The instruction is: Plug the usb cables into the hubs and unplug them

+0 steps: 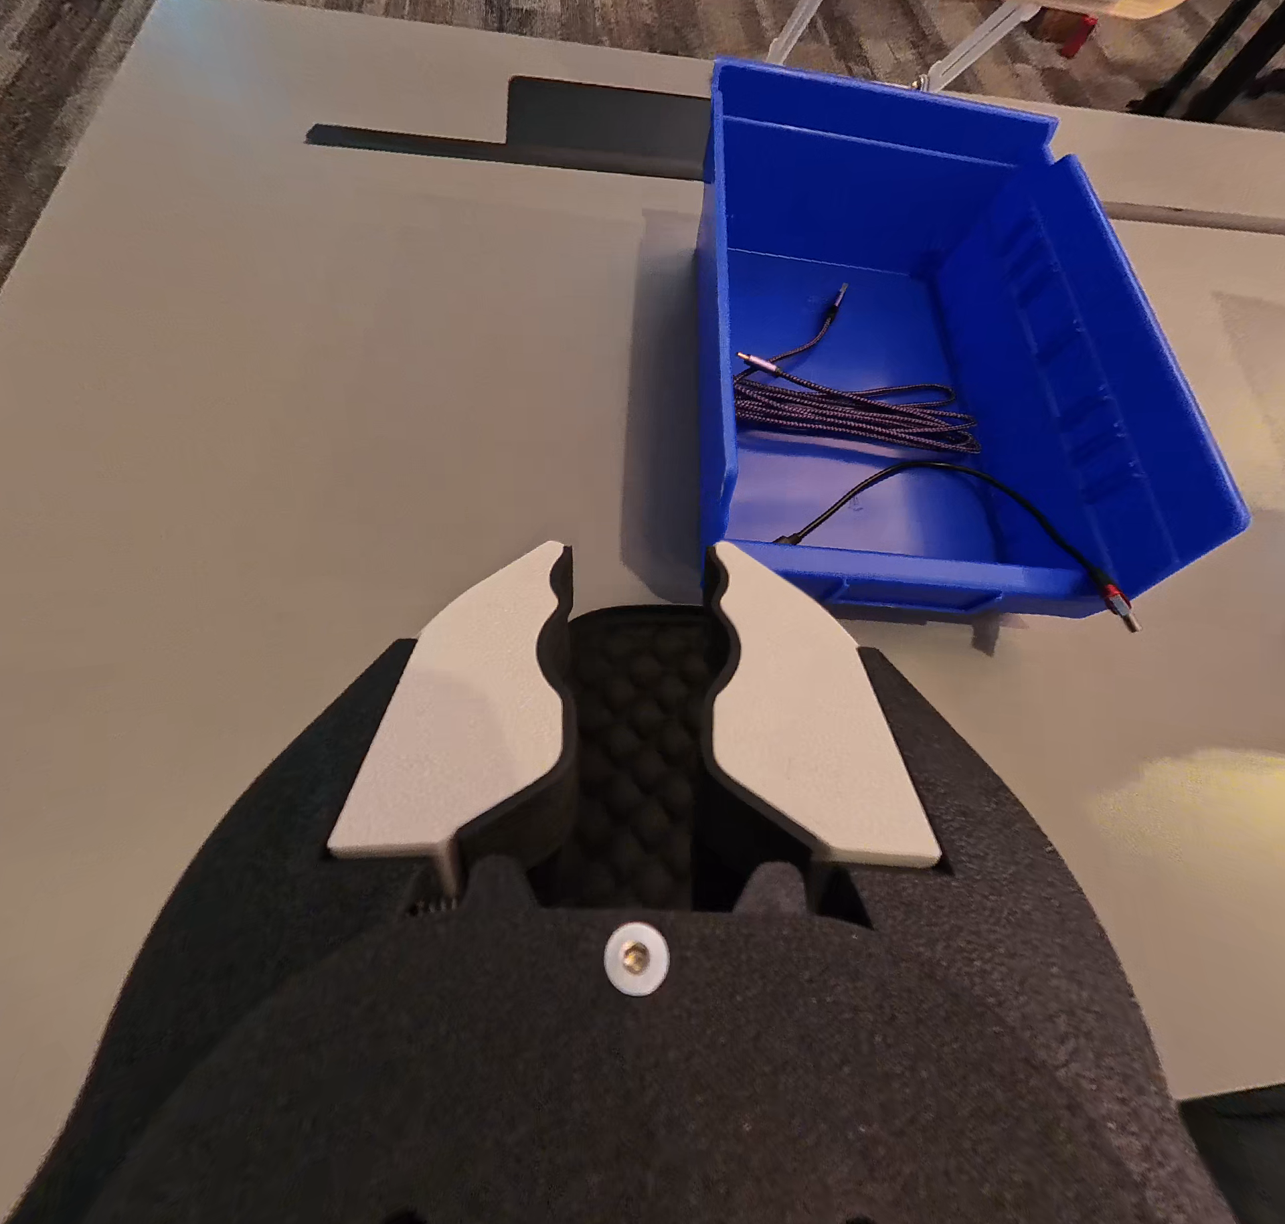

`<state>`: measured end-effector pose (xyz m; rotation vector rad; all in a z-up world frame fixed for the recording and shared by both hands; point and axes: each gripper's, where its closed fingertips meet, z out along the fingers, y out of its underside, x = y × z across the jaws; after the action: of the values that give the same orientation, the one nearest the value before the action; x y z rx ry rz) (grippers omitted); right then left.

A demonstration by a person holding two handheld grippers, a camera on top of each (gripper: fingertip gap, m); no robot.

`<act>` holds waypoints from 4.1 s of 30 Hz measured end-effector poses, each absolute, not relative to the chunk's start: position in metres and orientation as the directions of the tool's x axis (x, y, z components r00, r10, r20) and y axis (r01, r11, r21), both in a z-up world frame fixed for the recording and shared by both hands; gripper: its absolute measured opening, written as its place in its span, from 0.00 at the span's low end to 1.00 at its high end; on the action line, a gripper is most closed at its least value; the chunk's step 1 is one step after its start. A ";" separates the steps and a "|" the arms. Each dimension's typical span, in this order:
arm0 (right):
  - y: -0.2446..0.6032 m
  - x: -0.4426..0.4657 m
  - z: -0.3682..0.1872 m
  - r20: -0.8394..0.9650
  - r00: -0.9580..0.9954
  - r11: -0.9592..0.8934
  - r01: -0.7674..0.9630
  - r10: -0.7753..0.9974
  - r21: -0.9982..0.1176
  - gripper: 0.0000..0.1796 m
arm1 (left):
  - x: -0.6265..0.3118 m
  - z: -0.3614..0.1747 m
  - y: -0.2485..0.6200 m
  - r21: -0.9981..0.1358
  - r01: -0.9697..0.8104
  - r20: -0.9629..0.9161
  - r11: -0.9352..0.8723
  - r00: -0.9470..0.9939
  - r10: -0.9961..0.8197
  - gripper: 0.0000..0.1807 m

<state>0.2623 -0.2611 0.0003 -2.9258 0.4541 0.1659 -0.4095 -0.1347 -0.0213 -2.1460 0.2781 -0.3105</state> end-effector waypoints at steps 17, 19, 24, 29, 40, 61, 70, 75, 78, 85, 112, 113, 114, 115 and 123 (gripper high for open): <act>-0.102 -0.083 0.090 -0.222 0.966 -0.968 0.077 0.132 -0.240 0.02 | -0.500 -0.014 -0.168 -0.843 0.014 0.151 -0.537 0.966 -0.212 0.20; -0.082 -0.132 0.092 -0.223 0.957 -0.959 0.124 0.184 -0.256 0.02 | -0.517 -0.015 -0.173 -0.843 0.019 0.142 -0.537 0.972 -0.188 0.19; -0.041 -0.253 0.078 -0.288 0.915 -0.943 0.211 0.283 -0.256 0.02 | -0.564 -0.016 -0.185 -0.841 0.059 0.142 -0.538 0.983 -0.115 0.20; -0.008 -0.350 0.047 -0.318 0.883 -0.925 0.263 0.345 -0.273 0.02 | -0.608 -0.022 -0.196 -0.840 0.103 0.147 -0.533 0.988 -0.042 0.20; 0.016 -0.439 -0.056 -0.304 0.908 -0.952 0.236 0.287 -0.194 0.03 | -0.659 -0.042 -0.189 -0.836 0.154 0.162 -0.526 0.986 0.031 0.20; 0.005 -0.441 -0.125 -0.168 0.960 -0.963 0.194 0.226 -0.186 0.06 | -0.632 -0.058 -0.065 -0.827 -0.001 0.034 -0.562 0.998 -0.051 0.23; 0.018 -0.424 -0.051 -0.060 0.907 -0.816 0.345 0.417 -0.463 0.12 | -0.639 -0.091 -0.049 -0.763 -0.089 -0.035 -0.640 0.995 -0.096 0.11; 0.017 -0.325 0.039 0.230 0.895 -0.599 0.429 0.381 -0.676 0.15 | -0.649 -0.090 -0.039 -0.742 -0.148 -0.100 -0.654 0.989 -0.110 0.09; 0.001 -0.237 0.043 0.192 0.945 -0.666 0.324 0.266 -0.671 0.20 | -0.657 -0.089 -0.031 -0.733 -0.157 -0.128 -0.662 0.988 -0.092 0.09; -0.044 -0.125 -0.029 -0.047 0.999 -0.844 -0.020 0.006 -0.536 0.31 | -0.664 -0.085 -0.016 -0.766 -0.121 -0.102 -0.631 0.993 -0.067 0.10; -0.059 -0.046 -0.110 -0.188 0.982 -0.984 -0.066 -0.034 -0.163 0.02 | -0.588 -0.024 -0.151 -0.887 0.005 0.026 -0.461 0.999 -0.039 0.12; -0.061 -0.034 -0.111 -0.195 0.980 -0.984 -0.065 -0.032 -0.163 0.02 | -0.585 -0.025 -0.153 -0.886 0.006 0.028 -0.463 0.999 -0.041 0.12; -0.064 -0.020 -0.112 -0.199 0.980 -0.985 -0.059 -0.026 -0.162 0.02 | -0.581 -0.026 -0.155 -0.886 0.005 0.026 -0.465 0.999 -0.041 0.12; -0.067 -0.005 -0.113 -0.200 0.980 -0.984 -0.055 -0.020 -0.167 0.02 | -0.577 -0.026 -0.157 -0.885 -0.001 0.021 -0.465 0.999 -0.042 0.12; -0.105 0.147 -0.119 -0.216 0.970 -0.969 -0.154 -0.111 -0.192 0.02 | -0.538 -0.018 -0.149 -0.888 -0.043 -0.025 -0.458 0.999 -0.044 0.11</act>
<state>0.1465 -0.1047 -0.1194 -2.9106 0.1984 0.3023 -0.5384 -0.1494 -0.0178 -2.0468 0.0614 -0.0016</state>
